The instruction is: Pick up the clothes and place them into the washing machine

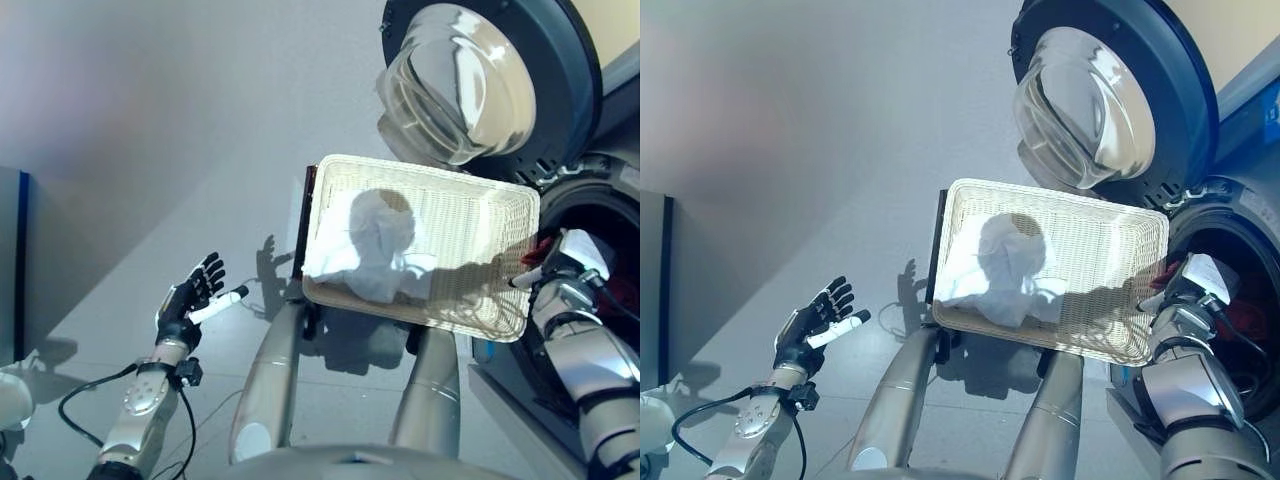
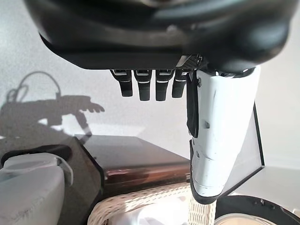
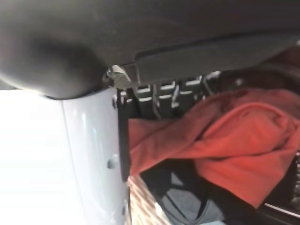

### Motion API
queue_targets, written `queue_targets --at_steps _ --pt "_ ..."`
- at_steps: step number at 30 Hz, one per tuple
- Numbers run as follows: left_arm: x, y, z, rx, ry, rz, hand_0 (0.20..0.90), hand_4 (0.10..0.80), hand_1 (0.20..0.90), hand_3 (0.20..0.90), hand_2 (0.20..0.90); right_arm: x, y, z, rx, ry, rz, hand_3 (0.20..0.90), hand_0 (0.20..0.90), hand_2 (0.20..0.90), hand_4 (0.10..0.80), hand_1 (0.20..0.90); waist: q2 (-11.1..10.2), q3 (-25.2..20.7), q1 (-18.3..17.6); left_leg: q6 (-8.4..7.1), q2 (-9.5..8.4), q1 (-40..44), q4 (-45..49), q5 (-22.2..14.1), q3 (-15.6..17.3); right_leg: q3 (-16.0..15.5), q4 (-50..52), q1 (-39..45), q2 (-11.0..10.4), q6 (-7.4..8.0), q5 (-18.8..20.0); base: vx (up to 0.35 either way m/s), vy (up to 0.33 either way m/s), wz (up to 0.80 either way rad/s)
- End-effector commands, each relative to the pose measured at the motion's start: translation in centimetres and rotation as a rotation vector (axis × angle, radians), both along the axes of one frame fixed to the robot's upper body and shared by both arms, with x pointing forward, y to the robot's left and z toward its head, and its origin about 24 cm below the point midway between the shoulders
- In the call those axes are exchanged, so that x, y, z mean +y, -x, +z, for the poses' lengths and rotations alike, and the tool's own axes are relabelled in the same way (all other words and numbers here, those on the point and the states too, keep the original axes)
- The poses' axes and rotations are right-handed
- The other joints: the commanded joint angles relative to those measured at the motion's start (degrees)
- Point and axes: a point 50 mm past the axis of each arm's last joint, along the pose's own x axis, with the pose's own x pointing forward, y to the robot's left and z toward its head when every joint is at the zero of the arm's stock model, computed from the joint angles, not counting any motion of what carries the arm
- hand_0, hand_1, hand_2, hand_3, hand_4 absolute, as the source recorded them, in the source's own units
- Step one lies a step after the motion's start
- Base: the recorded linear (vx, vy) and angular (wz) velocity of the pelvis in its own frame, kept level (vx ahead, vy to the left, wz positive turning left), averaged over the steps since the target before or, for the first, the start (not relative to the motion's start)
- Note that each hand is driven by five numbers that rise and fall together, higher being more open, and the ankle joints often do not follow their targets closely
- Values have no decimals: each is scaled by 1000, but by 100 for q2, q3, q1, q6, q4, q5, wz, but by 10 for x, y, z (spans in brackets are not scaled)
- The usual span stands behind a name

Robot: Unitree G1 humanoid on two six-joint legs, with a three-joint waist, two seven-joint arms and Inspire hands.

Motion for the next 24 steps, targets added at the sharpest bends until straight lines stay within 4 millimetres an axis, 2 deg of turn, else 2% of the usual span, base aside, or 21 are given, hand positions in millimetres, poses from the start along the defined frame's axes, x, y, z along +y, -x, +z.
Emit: queue_targets --at_steps 1,6,7,8,9,10,11,17,18,19,21,22,23,24 --pt "11 -1 24 -119 -50 20 900 800 900 900 900 -49 29 37 56 206 -129 900 900 900 800 900 182 -174 -34 -486 216 206 -664 271 -308 2 -366 62 94 -134 384 31 -13 3" --pt "12 -2 27 -130 -58 30 900 800 900 900 900 -60 30 59 23 250 -150 900 900 900 800 900 237 -115 -87 -496 215 244 -761 317 -290 18 -351 36 96 -140 365 0 0 0" --pt "12 -2 27 -130 -58 30 900 800 900 900 900 -60 30 59 23 251 -150 820 820 820 743 820 238 -113 -88 -496 214 245 -762 318 -290 19 -350 35 95 -140 364 0 0 0" --pt "12 -3 28 -132 -56 35 900 800 900 900 900 -62 30 61 11 244 -159 521 521 521 529 521 241 -110 -100 -502 215 244 -776 326 -287 19 -351 34 95 -140 361 8 -8 3" --pt "13 -3 28 -132 -57 40 900 800 900 900 900 -63 30 64 -3 240 -168 329 329 329 392 329 242 -99 -108 -505 217 255 -798 335 -290 21 -348 32 96 -143 358 17 -11 7" --pt "12 -3 27 -127 -57 40 900 800 900 900 900 -64 30 67 -22 226 -178 200 200 200 300 200 241 -83 -127 -503 210 265 -806 341 -294 30 -367 39 104 -147 367 -88 12 5" --pt "12 -3 27 -129 -57 40 900 800 900 900 900 -64 29 67 -25 226 -177 200 200 200 300 200 248 -62 -129 -473 206 204 -873 545 -278 19 -465 -9 106 -179 576 -87 14 3" --pt "15 -2 26 -124 -57 63 900 800 900 900 900 -60 23 70 -104 155 -191 200 200 200 300 200 236 -21 -176 -457 197 221 -941 559 -243 38 -444 -72 128 -188 598 4 4 -3" --pt "17 -2 26 -121 -61 71 900 800 900 900 900 -59 22 68 -116 142 -192 200 200 200 300 200 225 -36 -181 -482 197 283 -873 361 -263 47 -352 -27 130 -159 402 0 0 0" --pt "18 -2 27 -127 -63 77 900 800 900 900 900 -57 20 68 -127 130 -189 200 200 200 300 200 226 -6 -191 -451 194 214 -912 544 -249 37 -435 -76 138 -196 594 -7 -4 -4" --pt "20 -2 28 -133 -67 88 900 800 900 900 900 -55 17 69 -151 116 -183 200 200 200 300 200 220 -8 -211 -448 198 189 -875 528 -248 41 -393 -97 135 -200 583 -6 1 -2" --pt "22 -1 28 -132 -71 97 900 800 900 900 900 -53 15 69 -158 110 -177 200 200 200 300 200 208 -36 -223 -476 207 239 -808 328 -266 53 -292 -60 137 -169 381 0 0 0" --pt "23 -2 30 -137 -72 103 900 800 900 900 900 -52 12 70 -176 101 -171 200 200 200 300 200 206 -13 -235 -447 210 166 -848 512 -251 49 -362 -127 143 -205 573 0 0 0" --pt "24 -1 30 -139 -72 109 900 800 900 900 900 -50 10 70 -194 91 -163 200 200 200 300 200 201 -16 -250 -446 217 158 -828 500 -247 61 -347 -148 153 -206 576 -103 18 0"
